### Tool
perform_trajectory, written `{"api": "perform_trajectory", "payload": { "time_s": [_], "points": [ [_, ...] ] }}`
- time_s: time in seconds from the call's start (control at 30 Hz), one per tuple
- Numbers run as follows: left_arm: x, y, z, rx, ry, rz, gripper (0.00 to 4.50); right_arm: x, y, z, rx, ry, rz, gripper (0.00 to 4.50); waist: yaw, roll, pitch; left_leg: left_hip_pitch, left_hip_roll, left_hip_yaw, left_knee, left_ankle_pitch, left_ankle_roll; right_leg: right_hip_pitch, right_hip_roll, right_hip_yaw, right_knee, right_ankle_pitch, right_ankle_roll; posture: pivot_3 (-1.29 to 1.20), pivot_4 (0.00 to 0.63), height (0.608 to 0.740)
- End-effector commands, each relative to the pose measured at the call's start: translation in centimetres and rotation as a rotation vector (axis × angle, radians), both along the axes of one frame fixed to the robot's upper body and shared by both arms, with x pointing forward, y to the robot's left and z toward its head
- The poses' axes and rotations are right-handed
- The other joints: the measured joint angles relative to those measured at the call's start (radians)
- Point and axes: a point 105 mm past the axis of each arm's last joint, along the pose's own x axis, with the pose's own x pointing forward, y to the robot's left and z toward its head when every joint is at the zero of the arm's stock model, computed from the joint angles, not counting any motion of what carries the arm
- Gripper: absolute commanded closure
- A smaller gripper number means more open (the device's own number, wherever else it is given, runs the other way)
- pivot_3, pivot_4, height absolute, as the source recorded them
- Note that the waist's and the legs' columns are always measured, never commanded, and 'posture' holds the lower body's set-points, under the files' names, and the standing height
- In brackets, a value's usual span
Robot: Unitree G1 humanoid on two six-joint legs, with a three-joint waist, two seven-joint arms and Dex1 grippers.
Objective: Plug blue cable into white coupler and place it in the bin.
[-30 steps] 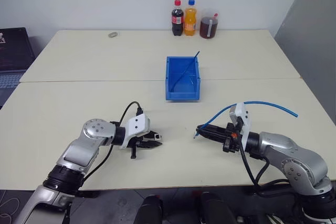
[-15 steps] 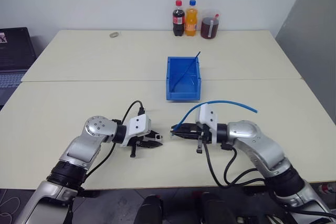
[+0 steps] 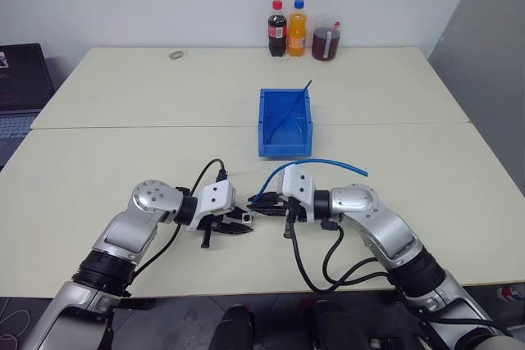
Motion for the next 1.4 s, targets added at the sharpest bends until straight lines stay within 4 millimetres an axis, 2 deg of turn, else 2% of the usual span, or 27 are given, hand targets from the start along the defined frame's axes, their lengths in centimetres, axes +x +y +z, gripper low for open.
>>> {"api": "perform_trajectory", "payload": {
  "time_s": [0.03,0.17,0.6,0.8,1.4],
  "points": [
    [-0.7,0.1,-1.7,0.044,0.057,-0.006,3.7,-0.2,0.3,-0.3,-0.043,-0.03,0.018,4.46,0.0,0.0,0.0,0.0,0.0,0.0,0.0,0.0,0.0,0.0,0.0,0.0,0.0,0.0,0.0,0.0,0.15,0.74],
    [-0.5,0.1,-1.8,0.04,0.053,0.01,3.7,-0.6,0.2,-1.1,-0.078,-0.037,0.023,4.46,0.0,0.001,-0.002,0.001,0.0,0.0,0.0,0.0,0.0,0.001,0.0,0.0,0.0,0.0,0.0,0.0,0.15,0.74],
    [-0.2,0.2,-2.1,0.057,0.063,0.025,3.7,-1.1,1.0,-1.3,-0.105,-0.079,0.07,4.46,0.0,0.002,-0.003,0.01,0.0,0.0,0.0,0.0,0.0,0.009,0.0,0.0,0.0,-0.002,0.002,0.0,0.15,0.74],
    [-0.2,0.2,-2.2,0.057,0.066,0.026,3.7,-1.1,0.6,-2.0,-0.154,-0.09,0.081,4.46,0.0,0.002,-0.003,0.011,0.0,0.0,0.0,0.0,0.0,0.009,0.0,0.0,0.0,-0.001,0.002,0.0,0.15,0.74],
    [-0.1,-0.1,-2.2,0.056,0.058,0.016,3.7,-0.1,1.5,-3.4,-0.279,-0.02,0.187,4.46,0.0,0.006,-0.009,0.013,0.0,0.0,0.0,0.0,0.0,0.011,0.001,0.0,0.0,-0.002,0.003,0.0,0.15,0.74]
  ]
}}
